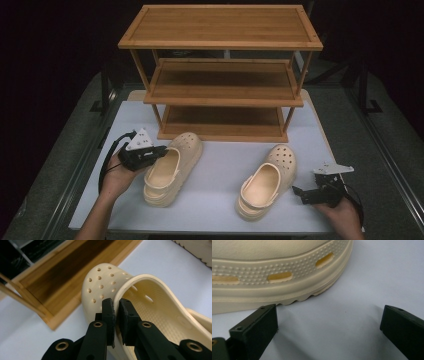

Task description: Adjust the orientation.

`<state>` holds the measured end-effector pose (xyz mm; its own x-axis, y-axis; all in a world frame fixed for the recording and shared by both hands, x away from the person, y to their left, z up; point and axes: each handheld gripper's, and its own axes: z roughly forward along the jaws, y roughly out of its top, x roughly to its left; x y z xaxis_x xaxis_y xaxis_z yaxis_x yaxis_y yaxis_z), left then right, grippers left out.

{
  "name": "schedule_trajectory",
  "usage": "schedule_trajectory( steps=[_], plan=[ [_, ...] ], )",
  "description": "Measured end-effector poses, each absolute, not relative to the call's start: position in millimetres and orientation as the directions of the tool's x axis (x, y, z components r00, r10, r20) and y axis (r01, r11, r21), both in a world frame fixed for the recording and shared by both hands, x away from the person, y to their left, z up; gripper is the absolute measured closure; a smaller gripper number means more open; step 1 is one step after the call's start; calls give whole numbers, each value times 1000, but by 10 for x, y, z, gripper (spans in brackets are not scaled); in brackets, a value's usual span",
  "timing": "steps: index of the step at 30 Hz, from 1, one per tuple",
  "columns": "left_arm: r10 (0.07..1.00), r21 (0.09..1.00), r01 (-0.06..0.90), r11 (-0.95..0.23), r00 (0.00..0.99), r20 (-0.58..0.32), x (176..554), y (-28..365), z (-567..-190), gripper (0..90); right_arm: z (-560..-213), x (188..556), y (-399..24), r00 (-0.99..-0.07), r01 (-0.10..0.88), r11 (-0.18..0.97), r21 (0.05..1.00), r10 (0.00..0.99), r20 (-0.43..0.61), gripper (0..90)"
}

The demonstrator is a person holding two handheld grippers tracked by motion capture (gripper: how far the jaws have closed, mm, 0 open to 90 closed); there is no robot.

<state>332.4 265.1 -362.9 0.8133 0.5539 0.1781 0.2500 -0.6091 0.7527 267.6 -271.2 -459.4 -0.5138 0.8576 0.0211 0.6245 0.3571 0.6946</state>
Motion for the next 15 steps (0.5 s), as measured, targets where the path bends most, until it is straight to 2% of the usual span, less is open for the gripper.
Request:
schedule_trajectory(
  steps=[7,15],
  plan=[
    [527,735,228,-639,826,201,3428,2555,-3679,828,-4594,2676,-2713,-514,624,357,695,858,21,10],
    [508,735,207,-646,835,212,3448,2648,-3671,827,-4594,2676,-2712,-514,624,357,695,858,21,9]
  ],
)
